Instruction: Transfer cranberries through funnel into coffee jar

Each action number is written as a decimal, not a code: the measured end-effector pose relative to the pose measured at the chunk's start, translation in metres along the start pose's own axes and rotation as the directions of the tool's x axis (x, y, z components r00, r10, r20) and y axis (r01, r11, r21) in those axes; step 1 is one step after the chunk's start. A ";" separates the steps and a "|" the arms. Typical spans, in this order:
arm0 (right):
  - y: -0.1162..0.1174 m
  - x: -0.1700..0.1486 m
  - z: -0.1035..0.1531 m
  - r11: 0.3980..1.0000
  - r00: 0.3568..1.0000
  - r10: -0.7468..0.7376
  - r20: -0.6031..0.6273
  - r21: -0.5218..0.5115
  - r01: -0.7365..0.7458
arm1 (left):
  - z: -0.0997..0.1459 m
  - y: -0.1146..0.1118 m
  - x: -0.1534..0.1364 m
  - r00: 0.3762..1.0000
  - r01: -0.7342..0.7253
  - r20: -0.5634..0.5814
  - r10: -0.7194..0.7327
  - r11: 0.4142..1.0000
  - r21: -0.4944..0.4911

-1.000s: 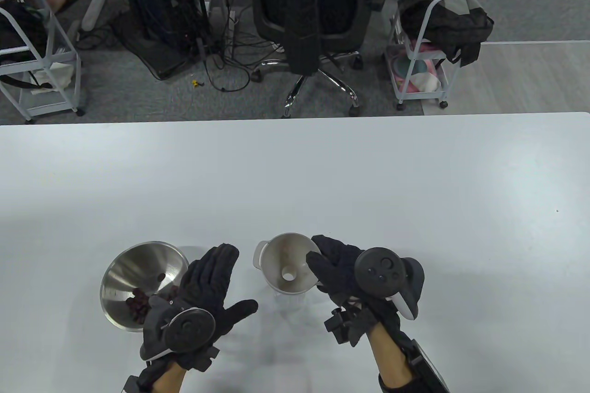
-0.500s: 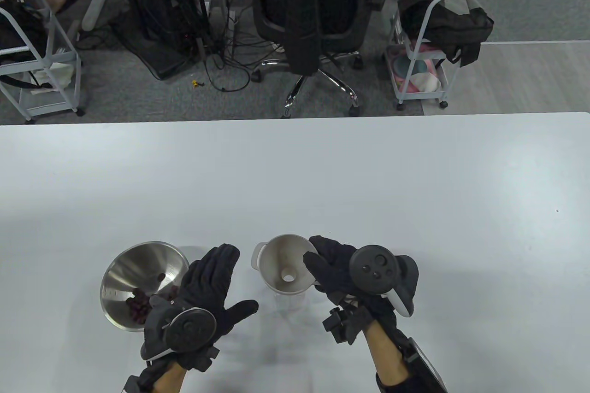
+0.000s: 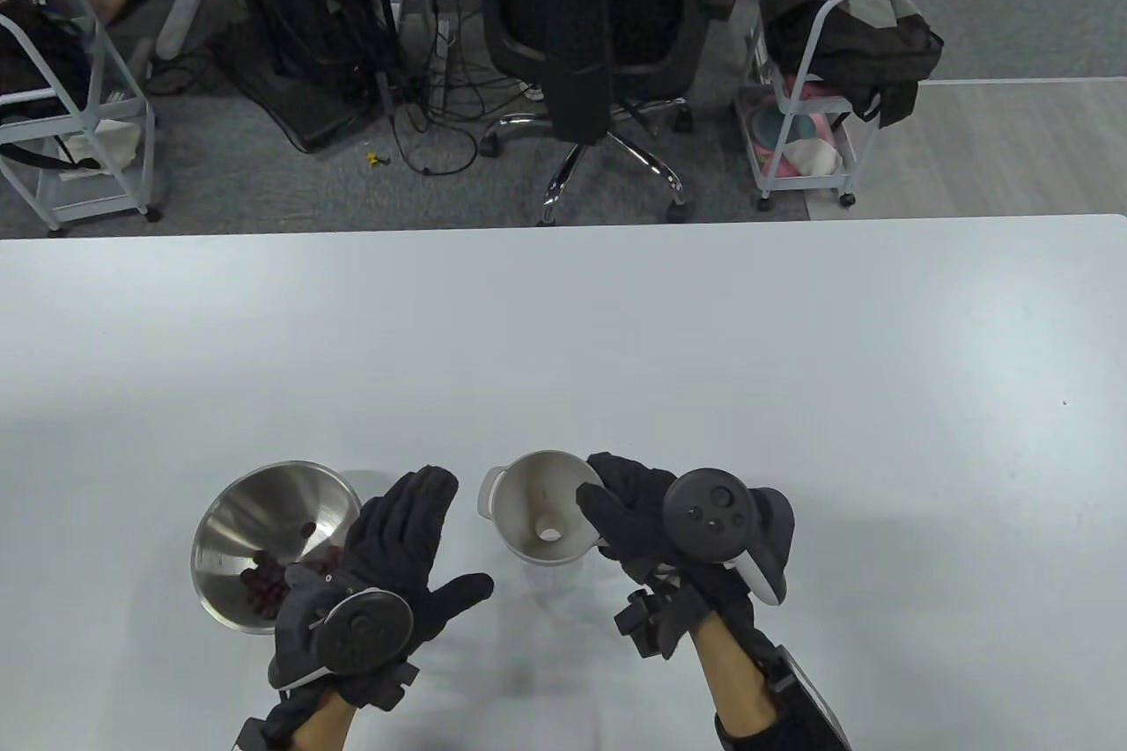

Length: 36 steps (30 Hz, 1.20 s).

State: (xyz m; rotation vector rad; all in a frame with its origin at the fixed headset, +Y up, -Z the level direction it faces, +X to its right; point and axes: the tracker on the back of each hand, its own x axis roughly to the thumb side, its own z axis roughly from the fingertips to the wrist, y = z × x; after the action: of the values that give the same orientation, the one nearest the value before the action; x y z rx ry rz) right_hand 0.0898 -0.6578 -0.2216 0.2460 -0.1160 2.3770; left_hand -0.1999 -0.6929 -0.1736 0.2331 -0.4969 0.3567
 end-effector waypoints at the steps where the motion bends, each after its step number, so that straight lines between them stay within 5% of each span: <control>1: 0.000 0.000 0.000 1.000 1.000 -0.001 0.000 0.001 0.001 | 0.000 0.000 0.000 1.000 0.000 0.000 0.000 1.000 0.000; 24: -0.030 -0.035 0.019 0.992 0.998 -0.062 -0.024 -0.115 0.059 | 0.001 0.000 -0.004 1.000 -0.011 -0.013 0.011 1.000 0.003; 36: -0.022 -0.077 0.026 0.954 0.982 0.169 -0.090 -0.236 -0.186 | 0.004 0.010 -0.023 0.997 -0.010 -0.078 0.013 0.999 0.039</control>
State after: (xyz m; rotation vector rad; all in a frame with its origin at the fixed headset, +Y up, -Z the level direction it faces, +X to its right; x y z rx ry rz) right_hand 0.1630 -0.6971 -0.2124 0.0367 -0.4106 2.5159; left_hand -0.2243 -0.6918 -0.1801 0.2531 -0.4148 0.3858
